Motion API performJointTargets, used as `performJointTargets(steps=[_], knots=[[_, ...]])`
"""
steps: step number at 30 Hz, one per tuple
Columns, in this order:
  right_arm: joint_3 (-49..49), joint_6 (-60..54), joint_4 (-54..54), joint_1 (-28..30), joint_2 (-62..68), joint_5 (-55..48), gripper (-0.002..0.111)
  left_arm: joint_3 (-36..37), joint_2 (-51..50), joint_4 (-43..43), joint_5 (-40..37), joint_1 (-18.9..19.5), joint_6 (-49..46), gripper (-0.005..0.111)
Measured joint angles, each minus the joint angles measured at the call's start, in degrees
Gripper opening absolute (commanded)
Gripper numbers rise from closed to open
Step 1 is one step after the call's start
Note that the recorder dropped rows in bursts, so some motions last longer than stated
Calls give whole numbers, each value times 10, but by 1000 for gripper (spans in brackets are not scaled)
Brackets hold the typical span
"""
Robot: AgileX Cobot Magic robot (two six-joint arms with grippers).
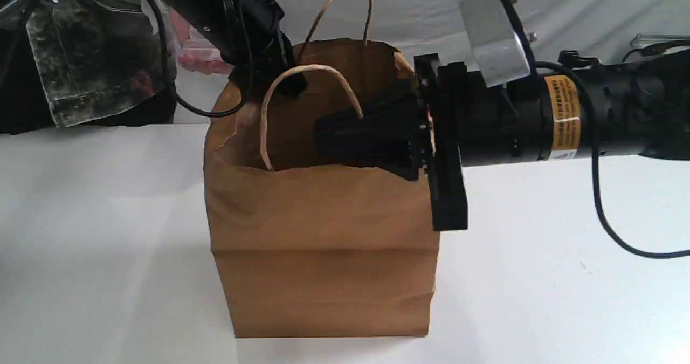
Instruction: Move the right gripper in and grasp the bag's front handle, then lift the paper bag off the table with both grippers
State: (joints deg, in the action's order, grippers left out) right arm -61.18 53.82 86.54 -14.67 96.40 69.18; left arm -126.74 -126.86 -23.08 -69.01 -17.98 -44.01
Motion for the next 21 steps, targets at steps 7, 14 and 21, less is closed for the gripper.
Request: performJointTargets(steps=[7,14,21], knots=[[-34,-17,-108,0,-6,1,0,0,0,41,-11,0,75,0],[-167,76,-123,-8,-6,-117,0,9,0,46,-14,0,117,0],[-236,94,-123,-13,32,-175,0,83,0,15,-12,0,93,0]])
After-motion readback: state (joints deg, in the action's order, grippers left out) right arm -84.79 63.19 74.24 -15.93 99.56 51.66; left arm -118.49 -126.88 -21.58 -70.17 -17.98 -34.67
